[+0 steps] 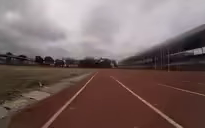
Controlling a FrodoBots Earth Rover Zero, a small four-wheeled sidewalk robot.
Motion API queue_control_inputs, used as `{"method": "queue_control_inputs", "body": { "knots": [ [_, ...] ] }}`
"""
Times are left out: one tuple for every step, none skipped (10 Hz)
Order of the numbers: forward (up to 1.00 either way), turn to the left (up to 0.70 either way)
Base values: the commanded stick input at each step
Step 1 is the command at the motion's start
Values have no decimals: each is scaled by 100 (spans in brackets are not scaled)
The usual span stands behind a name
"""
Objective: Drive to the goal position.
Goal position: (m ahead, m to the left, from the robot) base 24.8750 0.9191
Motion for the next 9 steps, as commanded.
{"method": "queue_control_inputs", "body": {
  "knots": [
    [100,0],
    [100,0],
    [100,0],
    [100,0],
    [100,0],
    [100,0],
    [100,0],
    [100,0],
    [100,0]
  ]
}}
